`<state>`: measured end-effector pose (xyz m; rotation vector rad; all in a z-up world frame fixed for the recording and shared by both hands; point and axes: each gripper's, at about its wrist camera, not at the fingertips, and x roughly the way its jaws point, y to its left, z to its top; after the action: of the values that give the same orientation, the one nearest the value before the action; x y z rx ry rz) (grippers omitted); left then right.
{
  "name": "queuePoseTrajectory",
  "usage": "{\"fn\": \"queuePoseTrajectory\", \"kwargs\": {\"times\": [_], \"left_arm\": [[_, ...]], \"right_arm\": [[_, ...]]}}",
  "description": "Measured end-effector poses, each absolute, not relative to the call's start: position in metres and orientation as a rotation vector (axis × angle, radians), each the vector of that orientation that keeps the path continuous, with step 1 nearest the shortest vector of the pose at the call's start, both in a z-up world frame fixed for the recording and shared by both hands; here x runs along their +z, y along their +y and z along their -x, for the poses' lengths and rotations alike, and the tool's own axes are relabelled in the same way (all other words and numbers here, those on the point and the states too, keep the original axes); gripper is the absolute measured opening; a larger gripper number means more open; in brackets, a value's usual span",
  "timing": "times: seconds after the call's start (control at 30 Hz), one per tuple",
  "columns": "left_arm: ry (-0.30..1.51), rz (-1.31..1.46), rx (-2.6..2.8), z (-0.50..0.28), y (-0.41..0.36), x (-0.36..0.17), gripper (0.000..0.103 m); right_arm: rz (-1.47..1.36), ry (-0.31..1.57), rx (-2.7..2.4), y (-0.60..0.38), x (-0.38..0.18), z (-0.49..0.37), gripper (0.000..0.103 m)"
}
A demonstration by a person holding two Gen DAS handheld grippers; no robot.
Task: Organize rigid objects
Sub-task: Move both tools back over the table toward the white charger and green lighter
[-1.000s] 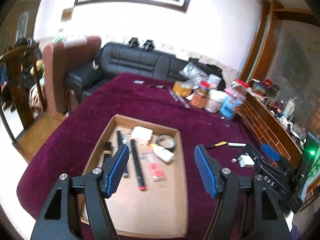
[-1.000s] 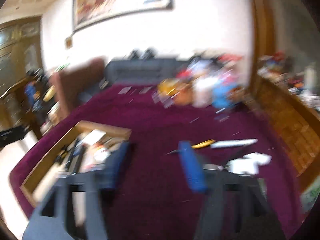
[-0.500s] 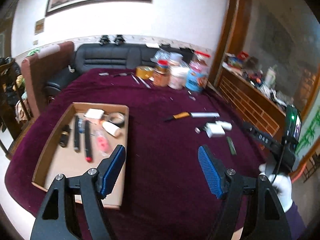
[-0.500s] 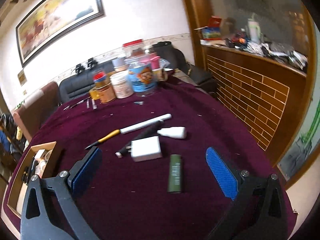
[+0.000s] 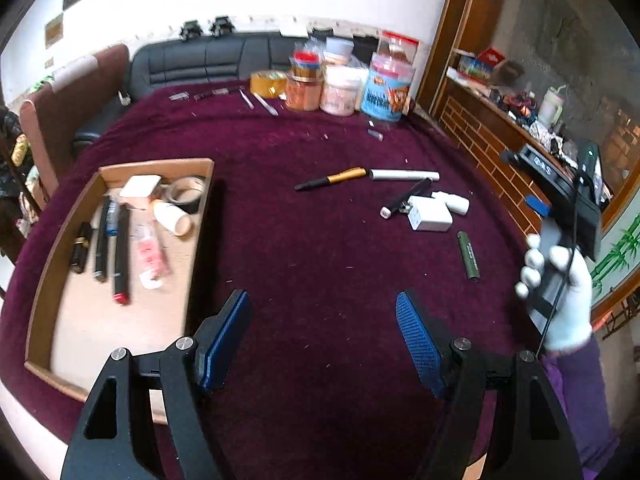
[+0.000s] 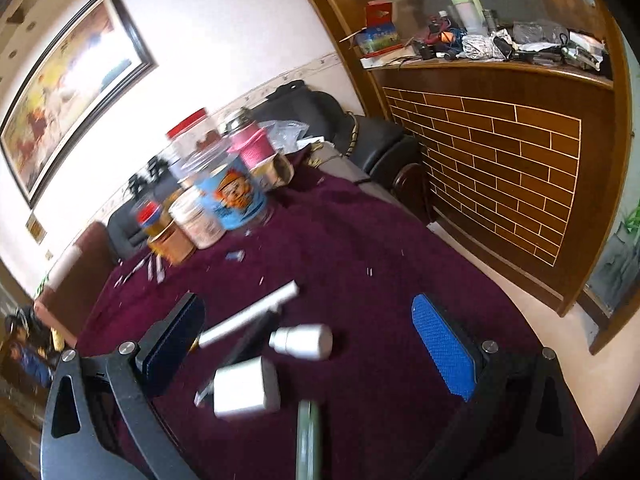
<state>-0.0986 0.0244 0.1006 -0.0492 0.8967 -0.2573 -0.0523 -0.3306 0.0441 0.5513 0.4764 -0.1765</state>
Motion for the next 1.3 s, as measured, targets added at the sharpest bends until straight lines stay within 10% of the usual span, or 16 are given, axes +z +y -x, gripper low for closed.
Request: {"fn": "queuePoseTrajectory", "kwargs": {"times": [0.4,0.93,1.3], "left_arm": [[1.086,0.018,-0.312,-0.045,-0.045,0.048,0.069],[0.963,-0.435,-0.635,-0.048,-0.193,0.019,0.059],[0.983,-0.219,-0.612,0.009,-0.098,0.041,0.056]], "right_arm": [[-0.528,0.480,-0.260,-0.344,0.022,0.052,0.102],[-0.606,0.604,-0.266,-0.359,0.002,0.033,0.102],[-0.591,0.635,-0.218,-0.351,0.000,0.028,0.102]]}}
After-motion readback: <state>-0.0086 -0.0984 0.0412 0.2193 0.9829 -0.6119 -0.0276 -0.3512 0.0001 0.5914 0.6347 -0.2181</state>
